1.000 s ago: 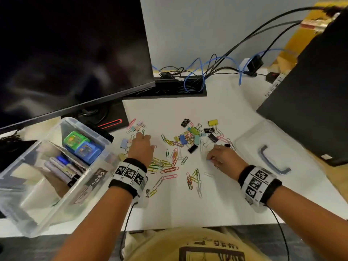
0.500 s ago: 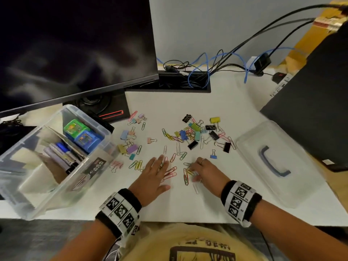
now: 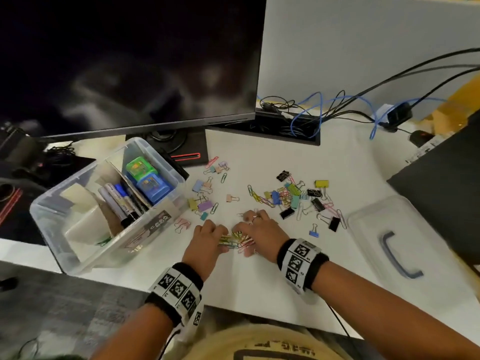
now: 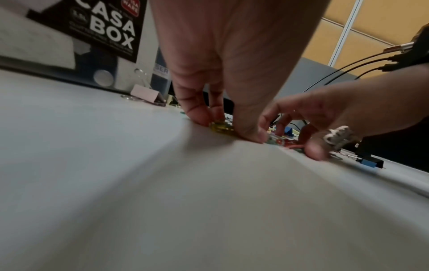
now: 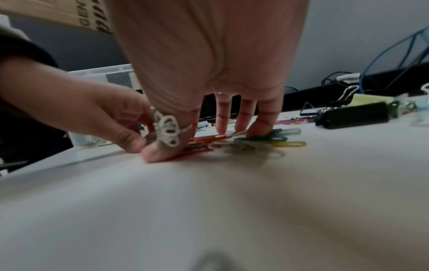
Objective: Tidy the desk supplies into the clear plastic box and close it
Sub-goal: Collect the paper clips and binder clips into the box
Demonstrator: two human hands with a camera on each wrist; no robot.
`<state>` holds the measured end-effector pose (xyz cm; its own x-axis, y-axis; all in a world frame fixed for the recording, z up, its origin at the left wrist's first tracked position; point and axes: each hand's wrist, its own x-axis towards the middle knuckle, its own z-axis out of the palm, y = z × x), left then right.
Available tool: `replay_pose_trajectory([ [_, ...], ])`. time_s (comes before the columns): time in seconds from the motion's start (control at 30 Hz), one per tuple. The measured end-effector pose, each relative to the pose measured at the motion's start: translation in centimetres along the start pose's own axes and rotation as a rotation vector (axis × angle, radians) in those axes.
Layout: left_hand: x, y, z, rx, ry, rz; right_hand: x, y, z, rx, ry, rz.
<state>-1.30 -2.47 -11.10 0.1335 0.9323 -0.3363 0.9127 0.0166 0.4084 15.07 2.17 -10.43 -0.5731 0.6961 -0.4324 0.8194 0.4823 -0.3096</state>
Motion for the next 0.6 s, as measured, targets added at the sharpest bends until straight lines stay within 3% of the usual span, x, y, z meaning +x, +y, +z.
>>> replay_pose_trajectory([
  [0.27,0.9,1.7,0.0,0.342,-0.123,-0.142,1.0,-1.0,-1.3,-0.172,-0.087,0.010],
  [0.4,1.1,2.2,-0.5,0.352,-0.162,-0.196,1.1,-1.5,-1.6,-0.219,-0.105,0.044],
  [0.6,-0.3,0.8,-4.7,0.269,-0.109,-0.082,1.9,-0.8,-2.2,-0.037,0.036,0.151],
])
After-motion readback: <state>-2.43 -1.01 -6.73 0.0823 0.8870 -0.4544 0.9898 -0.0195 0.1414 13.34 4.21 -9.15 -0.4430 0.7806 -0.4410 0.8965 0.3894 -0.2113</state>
